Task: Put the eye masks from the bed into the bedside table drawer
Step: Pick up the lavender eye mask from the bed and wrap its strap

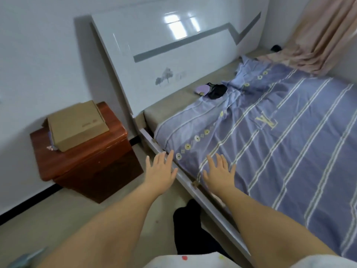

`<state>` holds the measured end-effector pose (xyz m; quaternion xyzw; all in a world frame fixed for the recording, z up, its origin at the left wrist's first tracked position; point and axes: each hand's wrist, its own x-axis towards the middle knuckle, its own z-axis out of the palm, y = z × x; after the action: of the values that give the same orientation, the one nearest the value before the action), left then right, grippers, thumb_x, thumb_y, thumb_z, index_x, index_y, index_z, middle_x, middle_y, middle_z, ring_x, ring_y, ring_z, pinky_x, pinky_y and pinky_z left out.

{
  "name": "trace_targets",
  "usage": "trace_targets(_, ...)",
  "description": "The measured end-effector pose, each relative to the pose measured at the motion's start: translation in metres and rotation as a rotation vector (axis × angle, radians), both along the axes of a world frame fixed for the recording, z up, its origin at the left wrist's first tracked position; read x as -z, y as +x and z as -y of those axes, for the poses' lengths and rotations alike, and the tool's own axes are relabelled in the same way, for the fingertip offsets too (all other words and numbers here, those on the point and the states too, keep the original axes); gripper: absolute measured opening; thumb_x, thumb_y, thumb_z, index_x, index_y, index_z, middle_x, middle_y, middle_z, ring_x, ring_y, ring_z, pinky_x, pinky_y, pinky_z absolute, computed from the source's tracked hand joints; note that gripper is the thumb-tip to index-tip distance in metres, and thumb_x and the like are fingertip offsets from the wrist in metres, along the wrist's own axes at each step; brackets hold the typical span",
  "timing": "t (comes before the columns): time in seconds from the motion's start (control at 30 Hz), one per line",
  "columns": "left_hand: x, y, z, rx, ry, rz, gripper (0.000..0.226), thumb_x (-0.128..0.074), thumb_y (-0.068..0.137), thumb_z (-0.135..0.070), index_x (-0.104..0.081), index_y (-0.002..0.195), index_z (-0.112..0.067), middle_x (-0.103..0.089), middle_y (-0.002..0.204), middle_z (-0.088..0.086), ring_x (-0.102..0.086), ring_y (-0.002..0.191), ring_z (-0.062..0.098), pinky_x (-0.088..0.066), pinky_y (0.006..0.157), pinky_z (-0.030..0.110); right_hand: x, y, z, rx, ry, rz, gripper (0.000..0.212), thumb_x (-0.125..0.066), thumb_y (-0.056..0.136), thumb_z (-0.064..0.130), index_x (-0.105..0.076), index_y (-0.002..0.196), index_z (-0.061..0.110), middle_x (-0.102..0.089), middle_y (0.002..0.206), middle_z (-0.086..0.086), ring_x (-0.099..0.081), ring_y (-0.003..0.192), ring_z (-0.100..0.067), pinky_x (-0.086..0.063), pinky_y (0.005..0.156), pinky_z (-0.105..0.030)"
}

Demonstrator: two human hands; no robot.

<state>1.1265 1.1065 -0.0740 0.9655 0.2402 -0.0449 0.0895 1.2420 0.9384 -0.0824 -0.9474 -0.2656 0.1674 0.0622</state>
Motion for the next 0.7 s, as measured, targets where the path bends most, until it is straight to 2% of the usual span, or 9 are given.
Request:
trace_targets(0.13,0.003,0.097,-0.058,-0.021,-0.035,-0.071,0.064,-0.029,0.095,-0.047,-0.004,0.148,-0.021,-0.019,0.155,0.009,-0.014,0.144,0.023,-0.008,0.116,0.055,0.010,0.100,-0.057,-0.025,-0.015,-0.037,0.059,-0.028,0.096,0.042,-0.001,0.147,0.030,0.002,0.160,-0.004,0.006,0.146,-0.022,0.003,0.114,-0.059)
trace_targets(0.23,-0.001,0.169,-0.094,-0.013,-0.072,-0.080,0.063,-0.029,0.096,-0.046,-0.005,0.148,-0.020,-0.019,0.155,0.008,-0.015,0.143,0.023,-0.011,0.116,0.053,0.009,0.172,-0.089,-0.018,-0.022,-0.052,0.058,-0.029,0.096,0.040,-0.005,0.147,0.028,0.000,0.159,-0.004,0.005,0.146,-0.023,-0.001,0.115,-0.057)
trace_targets(0.37,0.009,0.252,-0.134,0.072,-0.134,-0.111,0.062,-0.030,0.096,-0.043,-0.006,0.147,-0.017,-0.019,0.156,0.010,-0.017,0.143,0.025,-0.020,0.116,0.047,0.019,0.246,-0.130,0.016,0.007,-0.147,0.056,-0.031,0.096,0.036,-0.011,0.146,0.024,-0.002,0.158,-0.008,-0.006,0.145,-0.026,-0.019,0.116,-0.045)
trace_targets(0.5,0.040,0.339,-0.184,0.089,-0.262,-0.154,0.063,-0.034,0.096,-0.040,-0.005,0.147,-0.016,-0.019,0.154,0.015,-0.022,0.140,0.031,-0.030,0.110,0.045,0.049,0.317,-0.179,0.076,0.016,-0.219,0.056,-0.033,0.096,0.034,-0.010,0.147,0.024,-0.003,0.158,-0.007,-0.013,0.143,-0.027,-0.033,0.106,-0.043)
trace_targets(0.63,0.089,0.432,-0.236,0.125,-0.381,-0.196,0.064,-0.037,0.096,-0.036,-0.006,0.148,-0.015,-0.018,0.155,0.016,-0.022,0.139,0.032,-0.029,0.109,0.046,0.093,0.384,-0.233,0.151,0.016,-0.246,0.056,-0.033,0.096,0.035,-0.012,0.146,0.023,-0.006,0.157,-0.009,-0.017,0.141,-0.030,-0.034,0.106,-0.045)
trace_targets(0.7,0.115,0.481,-0.261,0.154,-0.411,-0.245,0.065,-0.038,0.096,-0.036,-0.006,0.148,-0.015,-0.018,0.155,0.016,-0.023,0.139,0.032,-0.030,0.108,0.046,0.121,0.416,-0.258,0.210,0.018,-0.270,0.055,-0.034,0.096,0.034,-0.013,0.146,0.022,-0.007,0.157,-0.010,-0.016,0.142,-0.030,-0.030,0.109,-0.044)
